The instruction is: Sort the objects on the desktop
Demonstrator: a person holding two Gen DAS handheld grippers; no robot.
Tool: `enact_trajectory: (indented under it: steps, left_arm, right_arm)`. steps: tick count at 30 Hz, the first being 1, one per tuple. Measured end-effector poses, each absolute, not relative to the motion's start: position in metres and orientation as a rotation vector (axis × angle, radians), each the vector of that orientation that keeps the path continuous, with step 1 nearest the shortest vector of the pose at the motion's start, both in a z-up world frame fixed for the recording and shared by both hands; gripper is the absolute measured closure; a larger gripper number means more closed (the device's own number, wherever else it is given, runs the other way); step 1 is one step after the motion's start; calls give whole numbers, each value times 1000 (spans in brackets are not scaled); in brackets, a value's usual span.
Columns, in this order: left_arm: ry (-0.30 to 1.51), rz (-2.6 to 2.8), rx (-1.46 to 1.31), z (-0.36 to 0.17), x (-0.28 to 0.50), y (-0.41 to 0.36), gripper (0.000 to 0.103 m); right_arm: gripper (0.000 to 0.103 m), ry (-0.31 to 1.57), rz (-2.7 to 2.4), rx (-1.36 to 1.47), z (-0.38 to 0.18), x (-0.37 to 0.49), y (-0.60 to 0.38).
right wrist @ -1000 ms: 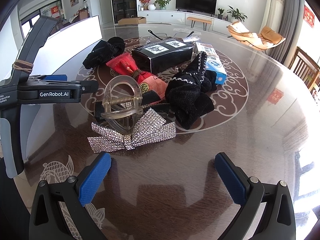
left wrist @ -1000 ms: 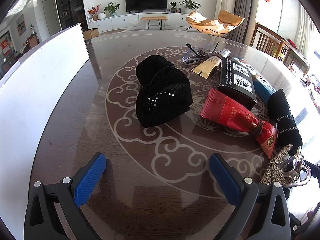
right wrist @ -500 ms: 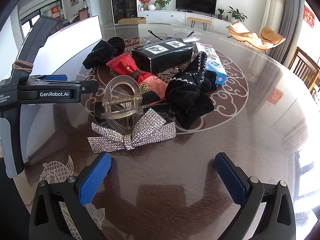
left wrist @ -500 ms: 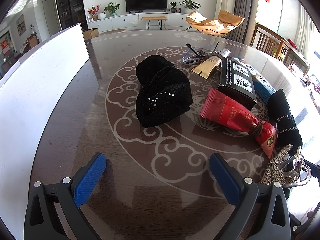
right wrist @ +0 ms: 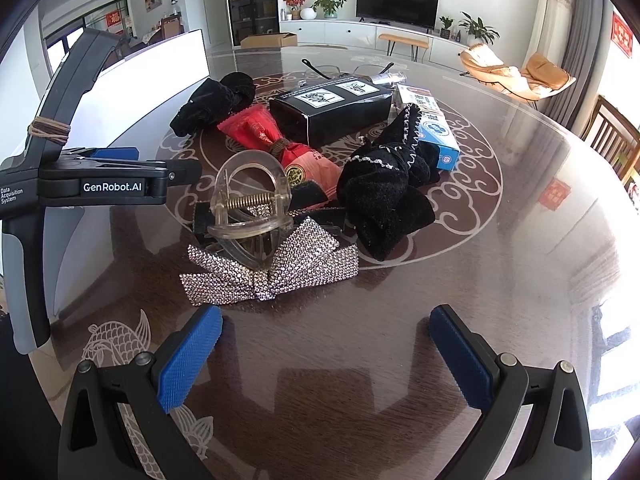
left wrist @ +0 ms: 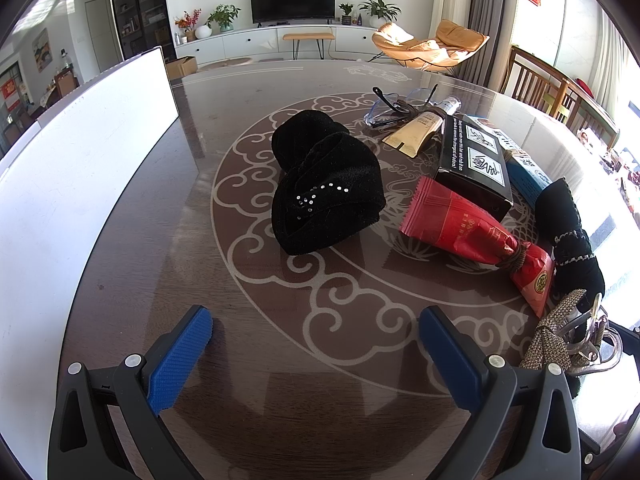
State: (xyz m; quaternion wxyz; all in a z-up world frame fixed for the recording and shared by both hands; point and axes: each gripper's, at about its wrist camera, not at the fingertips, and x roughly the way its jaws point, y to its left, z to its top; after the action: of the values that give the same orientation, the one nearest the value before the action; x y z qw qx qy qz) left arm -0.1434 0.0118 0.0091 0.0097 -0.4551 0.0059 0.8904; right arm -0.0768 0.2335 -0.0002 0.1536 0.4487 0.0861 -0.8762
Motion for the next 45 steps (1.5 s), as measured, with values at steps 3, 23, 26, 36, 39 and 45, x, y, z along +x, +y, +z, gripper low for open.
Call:
enact_trajectory:
  steps: [3, 23, 26, 36, 39, 45]
  left_arm:
    - [19, 2780, -1421, 9, -144, 12, 0]
    - [19, 2780, -1421, 9, -143, 12, 0]
    - [19, 2780, -1421, 9, -143, 12, 0]
    - [124, 2648, -1375, 8, -101, 8, 0]
    - [136, 2634, -1362, 8, -88, 4, 0]
    - [181, 2575, -1332, 8, -83, 14, 0]
  right_arm:
    - [0, 247, -2513, 1287, 0, -77, 234]
    - [0, 182, -2522, 1279, 2, -77, 243]
    - [0, 193, -2524, 1282, 2, -76, 241]
    - [0, -55, -2591, 1267, 8, -74, 283]
    - [0, -50, -2711, 1353, 6, -85, 295]
    - [0, 105, -2681, 1395, 4, -120, 261]
